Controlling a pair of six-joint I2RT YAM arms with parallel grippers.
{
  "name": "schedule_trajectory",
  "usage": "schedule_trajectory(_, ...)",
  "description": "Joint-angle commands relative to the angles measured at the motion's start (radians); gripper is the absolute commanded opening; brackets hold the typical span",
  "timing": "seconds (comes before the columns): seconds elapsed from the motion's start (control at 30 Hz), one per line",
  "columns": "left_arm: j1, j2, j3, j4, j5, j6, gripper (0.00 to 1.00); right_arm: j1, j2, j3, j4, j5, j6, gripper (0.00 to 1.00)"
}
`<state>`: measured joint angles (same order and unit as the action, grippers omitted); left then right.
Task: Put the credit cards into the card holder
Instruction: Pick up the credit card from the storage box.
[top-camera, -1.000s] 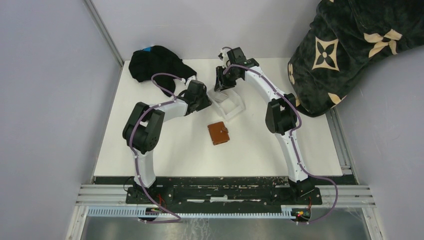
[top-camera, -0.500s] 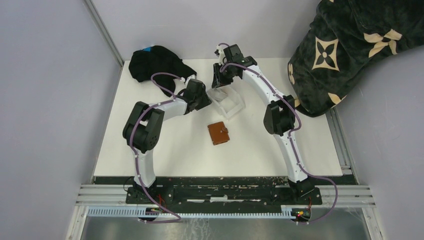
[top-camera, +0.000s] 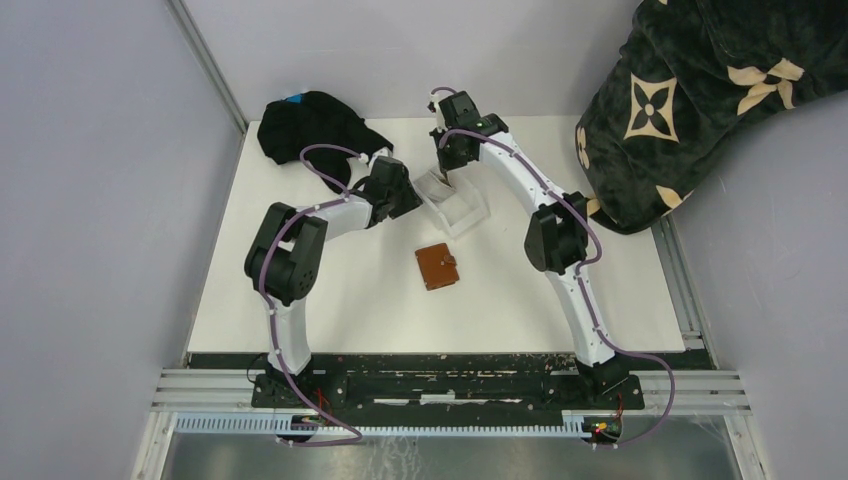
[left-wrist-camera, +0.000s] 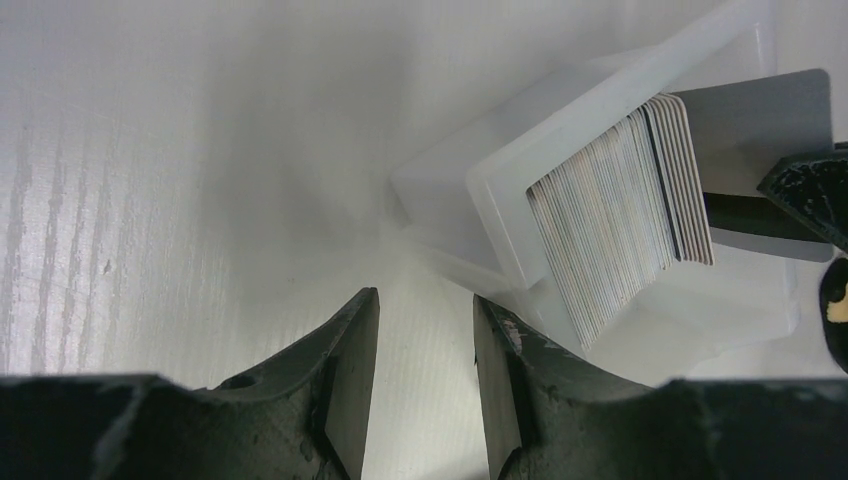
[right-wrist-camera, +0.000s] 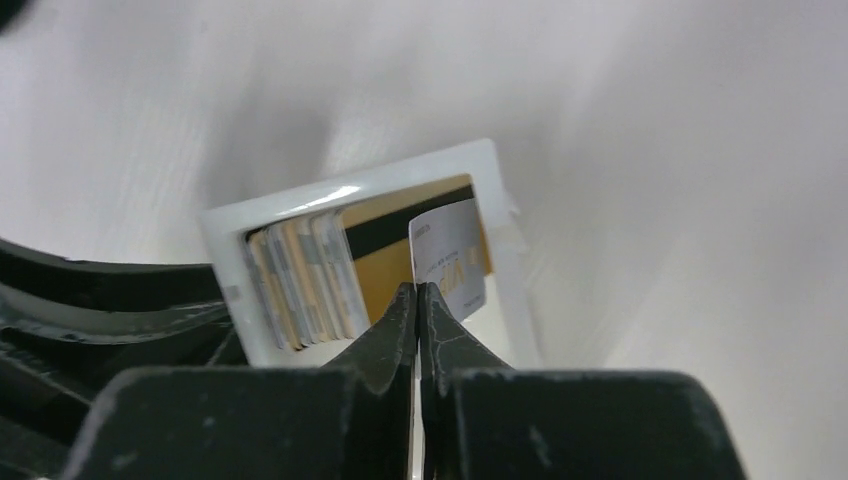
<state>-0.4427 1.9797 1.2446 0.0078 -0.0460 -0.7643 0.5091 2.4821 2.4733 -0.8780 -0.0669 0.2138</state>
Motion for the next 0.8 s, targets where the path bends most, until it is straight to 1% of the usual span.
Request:
schedule_trajectory(0.0, 0.003, -0.062, 0.014, 0.075, -0.005, 0.064, 0.48, 0.022, -0.118, -0.057, 0.048, 0.160, -0.044, 0.01)
schedule_trajectory(0.17, 0.004, -0.120, -0.014, 0.075, -0.028, 0.092, 0.49, 0.028, -0.173, -0.098, 0.094, 0.250, -0.079, 0.01)
schedule_trajectory(0.27, 0.005, -0.164, -0.044, 0.086, -0.046, 0.095, 0.49, 0.031, -0.233, -0.142, 0.130, 0.293, -0.091, 0.01)
schedule_trajectory(0.33, 0.005, -0.201, -0.068, 0.103, -0.050, 0.085, 0.50, 0.032, -0.264, -0.145, 0.109, 0.311, -0.095, 0.01)
schedule_trajectory(0.4, 0.004, -0.239, -0.092, 0.122, -0.045, 0.080, 0.51, 0.035, -0.317, -0.185, 0.102, 0.319, -0.094, 0.01)
schedule_trajectory(0.5, 0.004, -0.307, -0.134, 0.150, -0.022, 0.077, 0.52, 0.037, -0.422, -0.273, 0.078, 0.267, -0.053, 0.01)
schedule_trajectory(0.63, 0.004, -0.397, -0.219, 0.226, 0.028, 0.096, 0.55, 0.035, -0.554, -0.401, 0.041, 0.101, 0.016, 0.01)
schedule_trajectory(0.77, 0.004, -0.493, -0.306, 0.317, 0.132, 0.148, 0.57, 0.035, -0.668, -0.544, 0.021, -0.065, 0.076, 0.01)
